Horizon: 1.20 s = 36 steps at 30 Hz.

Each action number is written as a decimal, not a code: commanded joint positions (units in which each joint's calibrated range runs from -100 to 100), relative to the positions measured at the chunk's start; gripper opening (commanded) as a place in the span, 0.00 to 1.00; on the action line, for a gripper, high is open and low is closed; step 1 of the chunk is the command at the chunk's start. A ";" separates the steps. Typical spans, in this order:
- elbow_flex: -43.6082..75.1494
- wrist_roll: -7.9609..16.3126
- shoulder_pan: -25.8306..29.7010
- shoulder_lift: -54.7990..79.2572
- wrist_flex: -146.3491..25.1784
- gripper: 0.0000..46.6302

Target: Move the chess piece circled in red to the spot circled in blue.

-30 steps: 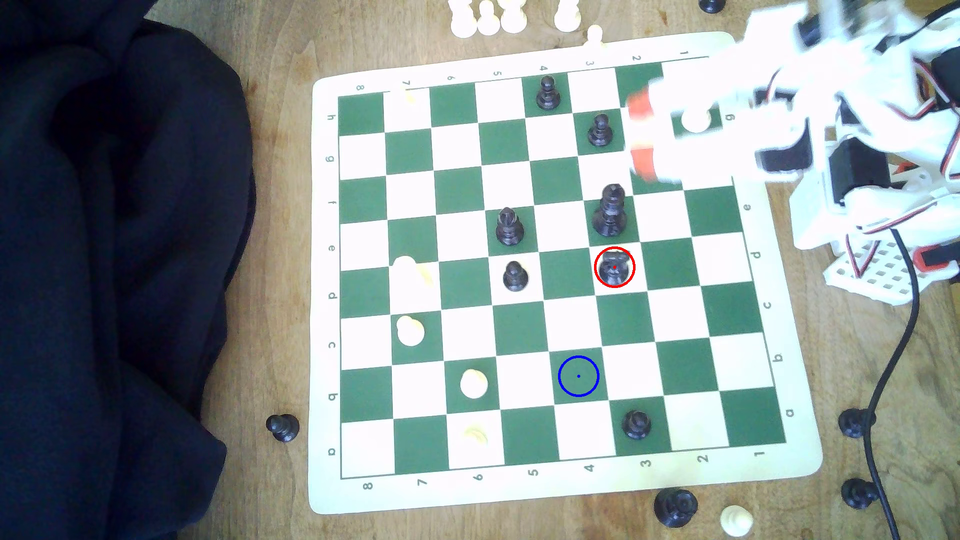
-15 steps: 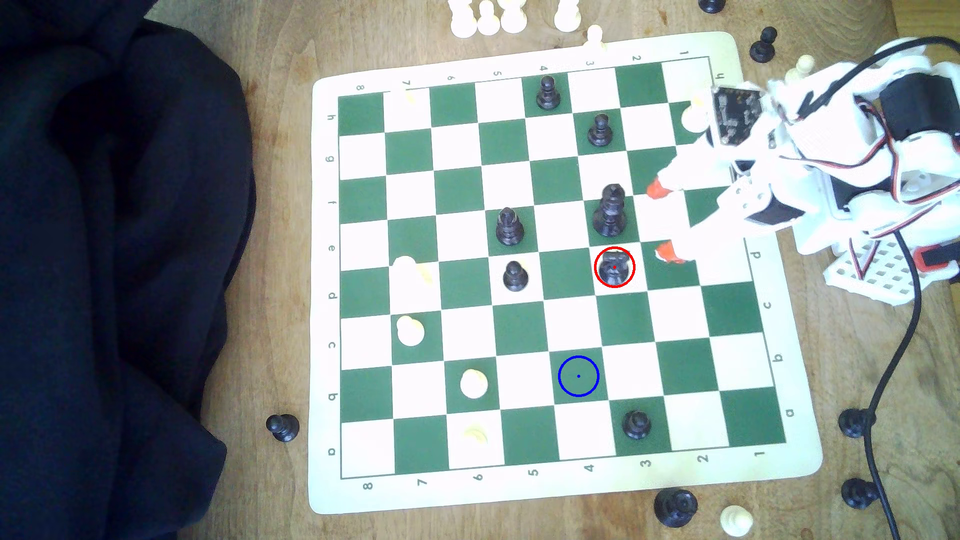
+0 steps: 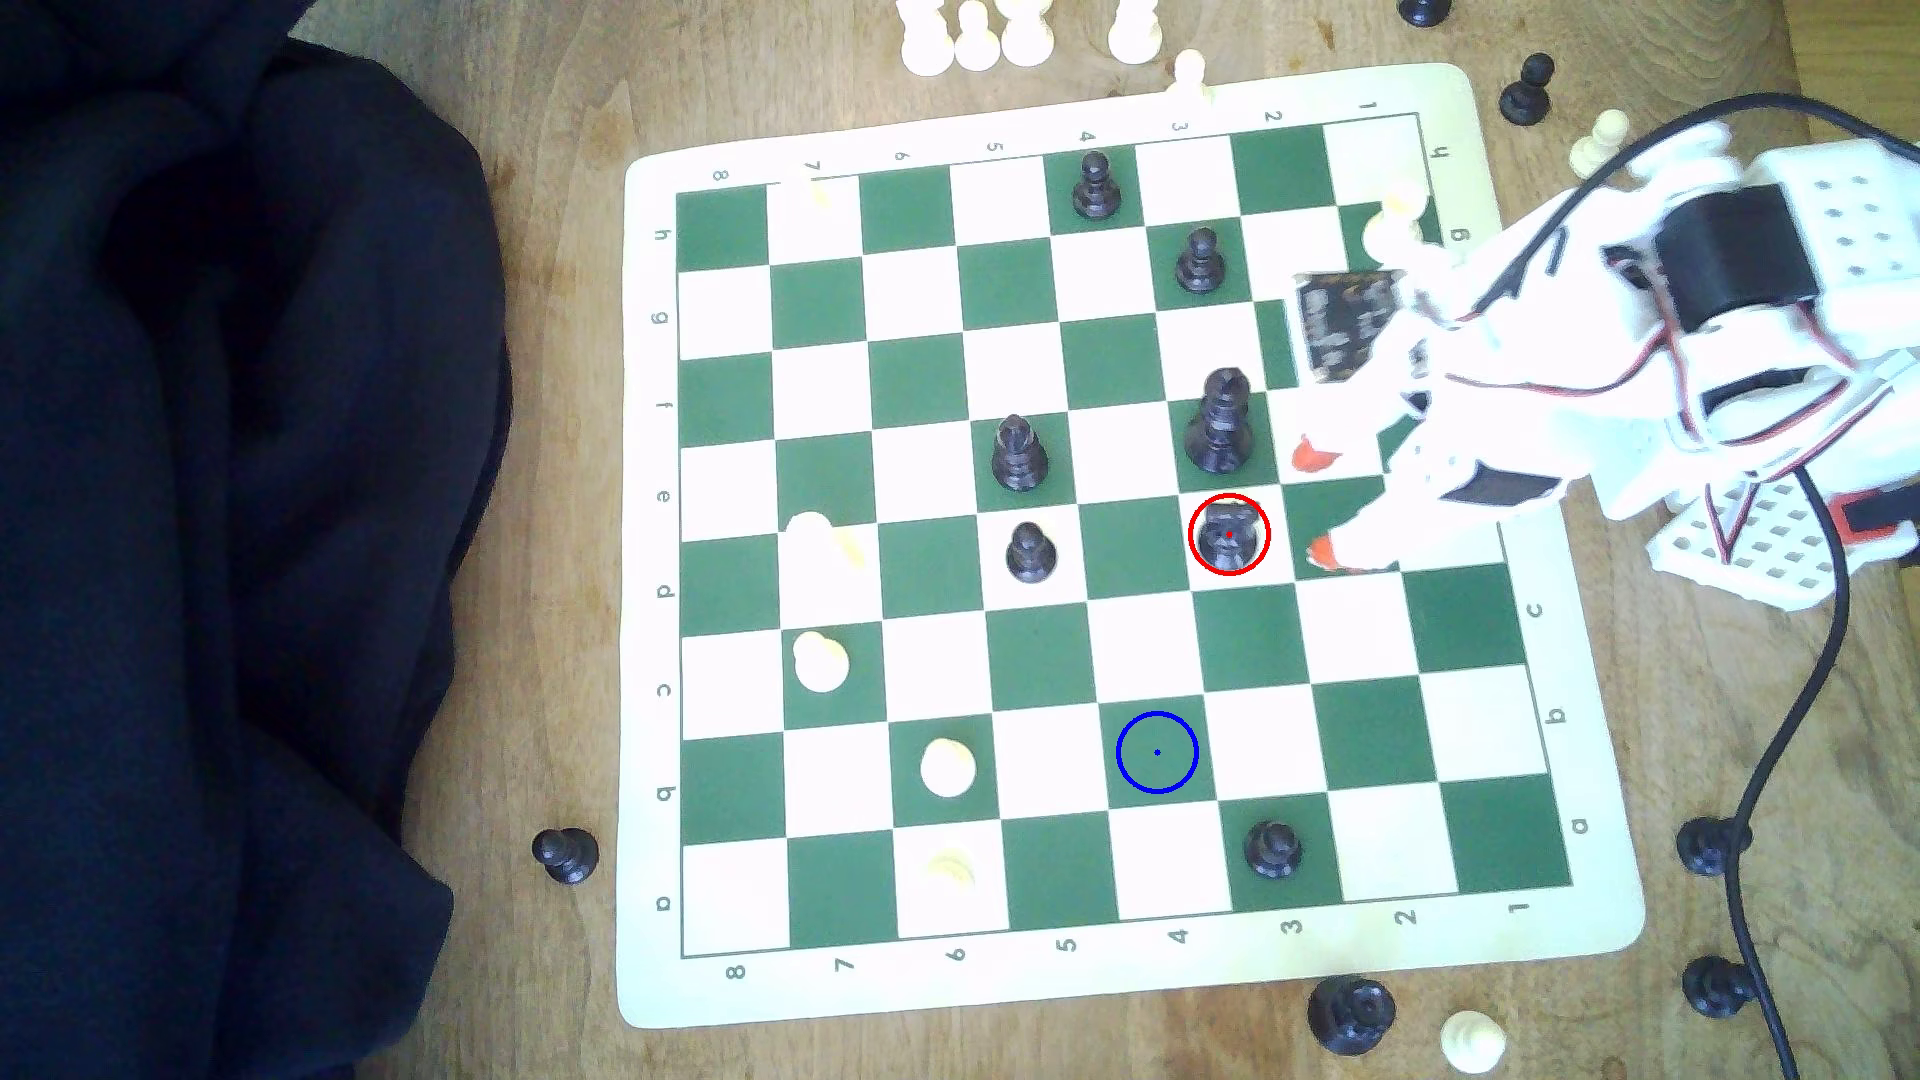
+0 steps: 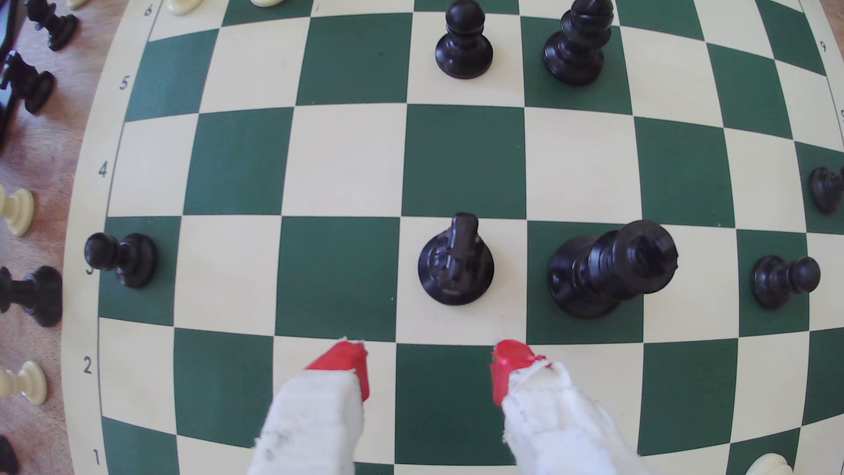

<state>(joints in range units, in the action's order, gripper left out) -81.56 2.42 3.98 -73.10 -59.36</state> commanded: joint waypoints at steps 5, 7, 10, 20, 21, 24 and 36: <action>3.41 -0.24 -0.35 9.78 6.86 0.30; 3.78 -0.24 -0.50 10.71 7.68 0.29; 4.95 -0.20 -0.58 12.83 9.57 0.28; 7.49 0.24 -0.97 19.62 17.59 0.27; 7.95 0.24 -0.97 20.05 17.84 0.27; 9.58 0.29 -1.05 21.41 18.41 0.26; 11.03 0.59 1.06 26.25 19.31 0.22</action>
<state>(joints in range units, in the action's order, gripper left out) -75.06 2.91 4.72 -47.63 -41.20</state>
